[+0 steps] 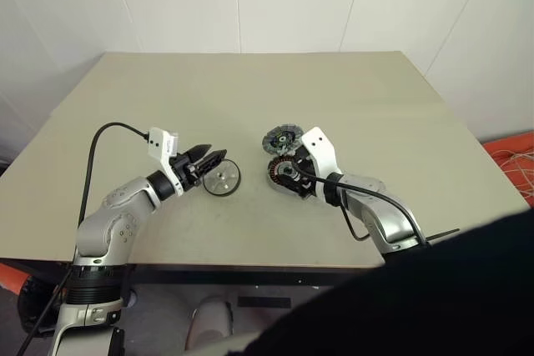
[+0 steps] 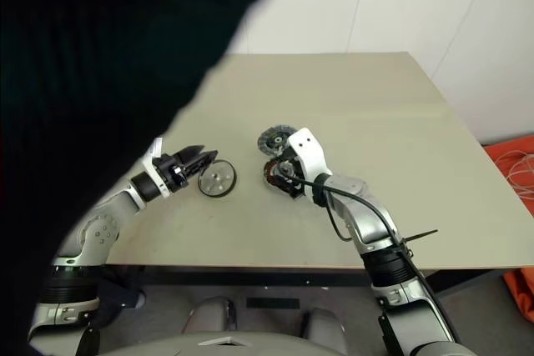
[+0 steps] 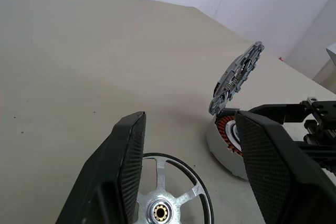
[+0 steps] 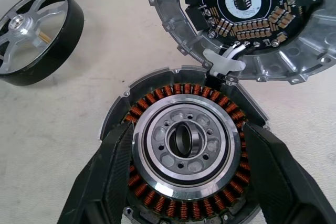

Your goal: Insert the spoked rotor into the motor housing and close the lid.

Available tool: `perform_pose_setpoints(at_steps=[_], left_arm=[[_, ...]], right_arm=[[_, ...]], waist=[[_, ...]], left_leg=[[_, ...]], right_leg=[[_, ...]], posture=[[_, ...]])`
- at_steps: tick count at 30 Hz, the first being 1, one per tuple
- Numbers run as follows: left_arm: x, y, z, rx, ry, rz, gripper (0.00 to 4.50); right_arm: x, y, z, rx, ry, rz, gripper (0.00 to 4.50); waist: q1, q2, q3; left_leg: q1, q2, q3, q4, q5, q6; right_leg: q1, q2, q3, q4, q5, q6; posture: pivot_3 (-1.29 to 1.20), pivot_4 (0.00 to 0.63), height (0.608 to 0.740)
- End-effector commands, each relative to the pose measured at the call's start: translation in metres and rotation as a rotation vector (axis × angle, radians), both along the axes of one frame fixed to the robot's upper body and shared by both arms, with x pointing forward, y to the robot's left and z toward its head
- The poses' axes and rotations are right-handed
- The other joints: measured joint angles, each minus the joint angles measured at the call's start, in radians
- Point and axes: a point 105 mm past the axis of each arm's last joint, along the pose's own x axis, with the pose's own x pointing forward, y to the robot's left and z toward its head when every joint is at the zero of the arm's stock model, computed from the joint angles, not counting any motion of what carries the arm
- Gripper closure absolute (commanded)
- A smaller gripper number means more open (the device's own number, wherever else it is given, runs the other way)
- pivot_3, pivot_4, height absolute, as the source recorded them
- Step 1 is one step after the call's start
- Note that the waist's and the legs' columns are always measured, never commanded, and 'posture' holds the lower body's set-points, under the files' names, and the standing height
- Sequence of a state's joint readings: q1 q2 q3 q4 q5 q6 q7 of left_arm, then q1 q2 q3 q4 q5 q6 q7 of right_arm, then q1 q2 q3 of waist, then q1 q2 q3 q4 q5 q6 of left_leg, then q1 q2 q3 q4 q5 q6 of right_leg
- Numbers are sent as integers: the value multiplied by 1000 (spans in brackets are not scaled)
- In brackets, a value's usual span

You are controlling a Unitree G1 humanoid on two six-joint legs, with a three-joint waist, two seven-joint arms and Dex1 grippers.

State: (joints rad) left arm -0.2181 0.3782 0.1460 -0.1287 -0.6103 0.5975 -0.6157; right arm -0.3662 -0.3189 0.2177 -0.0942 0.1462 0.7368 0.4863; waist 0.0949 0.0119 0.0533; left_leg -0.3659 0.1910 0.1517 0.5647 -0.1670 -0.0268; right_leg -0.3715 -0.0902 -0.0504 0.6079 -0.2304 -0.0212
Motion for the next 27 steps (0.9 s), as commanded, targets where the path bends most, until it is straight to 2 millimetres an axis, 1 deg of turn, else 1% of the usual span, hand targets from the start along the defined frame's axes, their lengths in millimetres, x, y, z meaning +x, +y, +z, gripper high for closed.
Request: perform_pose_setpoints(at_steps=[1,5,6,7,8,9,11,12,16,19,27], left_arm=[[1,0,12,-1,-49,0,1636],[1,-1,10,-2,-45,-3,1636],[1,-1,10,-2,-44,-4,1636],[0,-1,10,-2,-44,-5,1636],[0,-1,10,-1,-43,-5,1636],[0,-1,10,-1,-43,-5,1636],[0,-1,10,-1,-43,-6,1636],[0,-1,9,0,-42,-6,1636],[1,0,9,1,-42,-5,1636],[1,0,9,2,-42,-3,1636],[0,1,9,4,-41,0,1636]], right_arm=[[4,4,22,39,-81,2,923],[8,2,32,81,-98,-27,923],[8,1,33,88,-100,-32,1328],[8,0,34,92,-101,-34,1536],[8,0,34,92,-101,-34,1923],[7,0,34,92,-101,-34,2176],[6,0,34,94,-97,-32,2851],[5,1,34,96,-94,-27,3258],[3,3,29,89,-79,-14,4465],[2,3,24,67,-68,-10,4490],[-1,5,16,58,-43,-3,4490]], waist=[[0,0,0],[0,0,0],[0,0,0],[0,0,0],[0,0,0],[0,0,0],[0,0,0],[0,0,0],[0,0,0],[0,0,0],[0,0,0]], left_leg=[[0,0,0,0,0,0],[0,0,0,0,0,0],[0,0,0,0,0,0],[0,0,0,0,0,0],[0,0,0,0,0,0],[0,0,0,0,0,0],[0,0,0,0,0,0],[0,0,0,0,0,0],[0,0,0,0,0,0],[0,0,0,0,0,0],[0,0,0,0,0,0]], right_leg=[[0,0,0,0,0,0],[0,0,0,0,0,0],[0,0,0,0,0,0],[0,0,0,0,0,0],[0,0,0,0,0,0],[0,0,0,0,0,0],[0,0,0,0,0,0],[0,0,0,0,0,0],[0,0,0,0,0,0],[0,0,0,0,0,0],[0,0,0,0,0,0]], posture=[[0,0,740],[0,0,740],[0,0,740],[0,0,740],[0,0,740],[0,0,740],[0,0,740],[0,0,740],[0,0,740],[0,0,740],[0,0,740]])
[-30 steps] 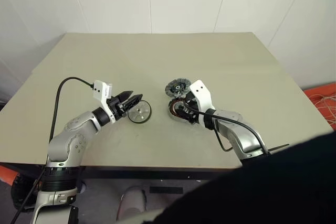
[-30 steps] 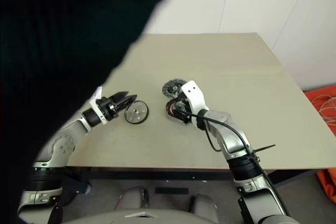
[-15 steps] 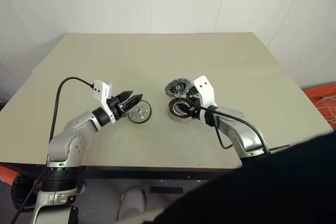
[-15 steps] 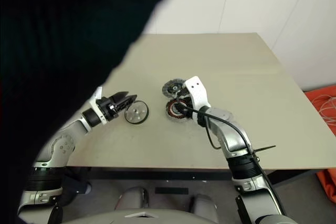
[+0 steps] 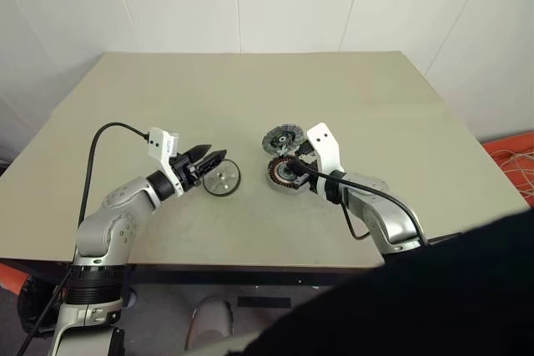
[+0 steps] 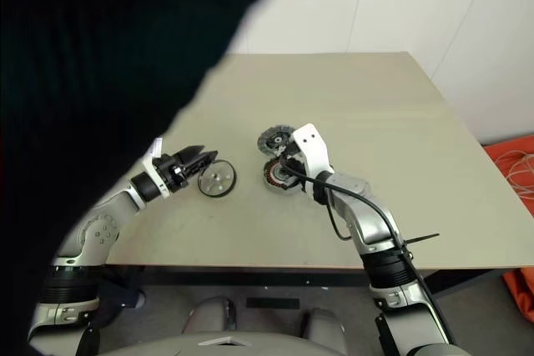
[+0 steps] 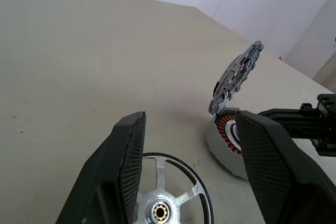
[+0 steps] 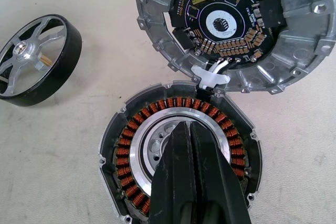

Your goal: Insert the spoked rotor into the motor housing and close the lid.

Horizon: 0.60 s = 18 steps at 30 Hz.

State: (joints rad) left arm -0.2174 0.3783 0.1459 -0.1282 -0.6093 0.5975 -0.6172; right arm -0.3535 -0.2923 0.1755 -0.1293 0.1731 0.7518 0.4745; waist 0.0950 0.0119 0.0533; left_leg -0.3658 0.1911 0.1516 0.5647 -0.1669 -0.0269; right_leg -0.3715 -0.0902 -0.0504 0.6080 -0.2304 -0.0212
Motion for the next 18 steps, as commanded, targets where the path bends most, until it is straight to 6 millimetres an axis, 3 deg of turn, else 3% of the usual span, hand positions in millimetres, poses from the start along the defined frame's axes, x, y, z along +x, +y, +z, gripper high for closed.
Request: perform_pose_setpoints(at_steps=[1,18], left_arm=[[0,1,10,4,-42,1,1636],[0,3,11,10,-45,5,1636]], right_arm=[[0,4,6,-7,-30,18,4490],[5,-1,-15,-34,7,-11,4490]], waist=[[0,0,0],[-1,-1,-1]], left_leg=[[0,0,0,0,0,0],[2,0,0,0,0,0]], right_leg=[[0,0,0,0,0,0],[2,0,0,0,0,0]], posture=[[0,0,740],[0,0,740]])
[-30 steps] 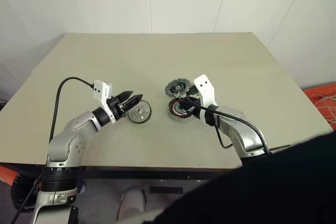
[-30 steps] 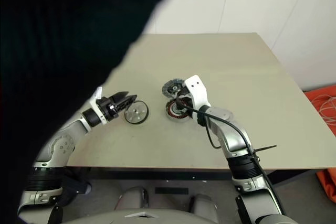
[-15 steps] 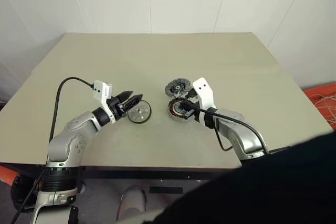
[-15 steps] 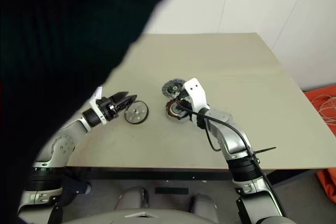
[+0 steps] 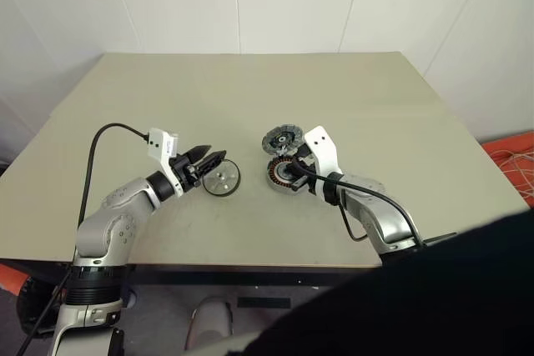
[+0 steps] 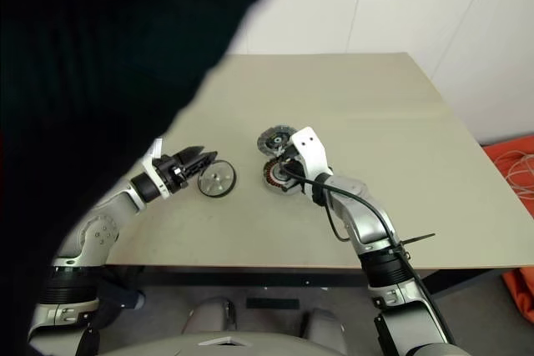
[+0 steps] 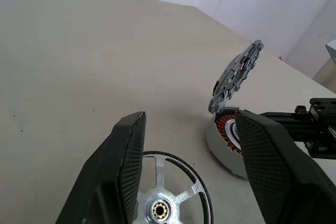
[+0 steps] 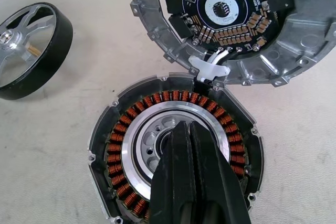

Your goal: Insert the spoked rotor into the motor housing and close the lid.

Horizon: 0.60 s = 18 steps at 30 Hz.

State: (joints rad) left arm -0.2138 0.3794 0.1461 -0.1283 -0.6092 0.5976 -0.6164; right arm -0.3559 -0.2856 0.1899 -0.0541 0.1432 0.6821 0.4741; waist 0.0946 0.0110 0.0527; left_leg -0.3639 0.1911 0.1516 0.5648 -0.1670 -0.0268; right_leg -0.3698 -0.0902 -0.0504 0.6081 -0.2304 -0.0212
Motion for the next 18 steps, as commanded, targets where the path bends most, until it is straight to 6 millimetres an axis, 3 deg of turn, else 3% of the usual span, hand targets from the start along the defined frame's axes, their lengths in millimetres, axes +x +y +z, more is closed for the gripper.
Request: perform_pose_setpoints(at_steps=[1,12,18], left_arm=[[1,2,12,10,-49,4,1636],[3,2,13,10,-53,1,1636],[4,2,13,10,-54,3,1636]], right_arm=[[1,0,-5,-13,11,-6,4490],[-5,4,-26,-11,62,-29,4490],[-1,-2,-18,-10,37,-46,4490]], waist=[[0,0,0],[-3,-3,-2],[-2,-5,-3]], left_leg=[[0,0,0,0,0,0],[5,0,0,0,-1,1],[7,0,0,-1,-1,2]], right_leg=[[0,0,0,0,0,0],[4,0,0,0,-3,5],[5,0,0,0,-4,6]], posture=[[0,0,740],[0,0,740],[0,0,740]])
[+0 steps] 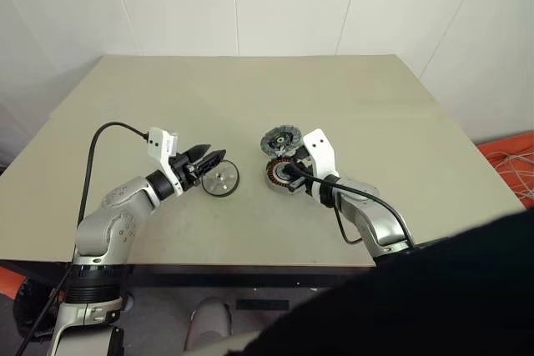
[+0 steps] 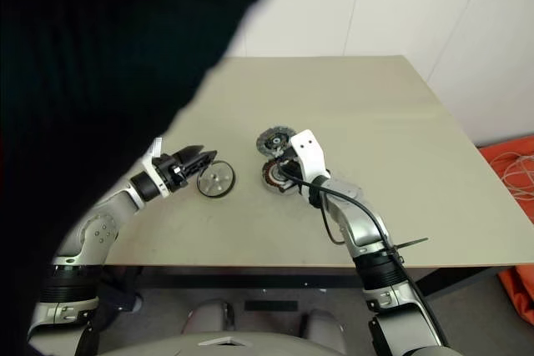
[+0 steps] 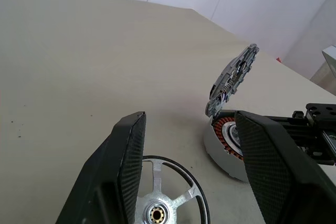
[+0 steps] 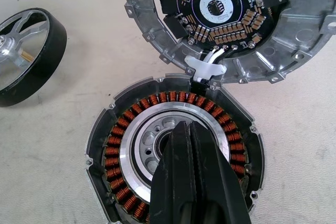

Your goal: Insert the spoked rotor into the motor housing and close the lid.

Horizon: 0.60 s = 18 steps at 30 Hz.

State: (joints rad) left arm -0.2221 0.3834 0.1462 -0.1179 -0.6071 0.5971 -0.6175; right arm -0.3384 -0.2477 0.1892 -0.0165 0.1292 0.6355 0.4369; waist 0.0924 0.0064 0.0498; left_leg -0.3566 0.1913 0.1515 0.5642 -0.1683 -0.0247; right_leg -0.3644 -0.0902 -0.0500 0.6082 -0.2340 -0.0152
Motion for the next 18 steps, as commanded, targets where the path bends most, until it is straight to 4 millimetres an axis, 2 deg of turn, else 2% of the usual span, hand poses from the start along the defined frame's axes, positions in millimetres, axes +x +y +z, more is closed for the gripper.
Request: perform_pose_setpoints(at_steps=[1,10,18], left_arm=[[3,1,13,6,-55,1,1636],[3,0,13,3,-56,-2,1636],[3,0,13,3,-53,-4,1636]], right_arm=[[-1,-5,-6,-22,29,-10,4490],[2,-4,29,2,-48,13,4490],[1,-2,36,7,-63,22,4490]], waist=[[0,0,0],[1,0,0],[1,0,0]], left_leg=[[0,0,0,0,0,0],[-3,0,0,0,1,-1],[-6,0,0,-1,1,-2]], right_leg=[[0,0,0,0,0,0],[-3,0,0,0,1,-1],[-5,0,0,0,2,-4]], posture=[[0,0,740],[0,0,740],[0,0,740]])
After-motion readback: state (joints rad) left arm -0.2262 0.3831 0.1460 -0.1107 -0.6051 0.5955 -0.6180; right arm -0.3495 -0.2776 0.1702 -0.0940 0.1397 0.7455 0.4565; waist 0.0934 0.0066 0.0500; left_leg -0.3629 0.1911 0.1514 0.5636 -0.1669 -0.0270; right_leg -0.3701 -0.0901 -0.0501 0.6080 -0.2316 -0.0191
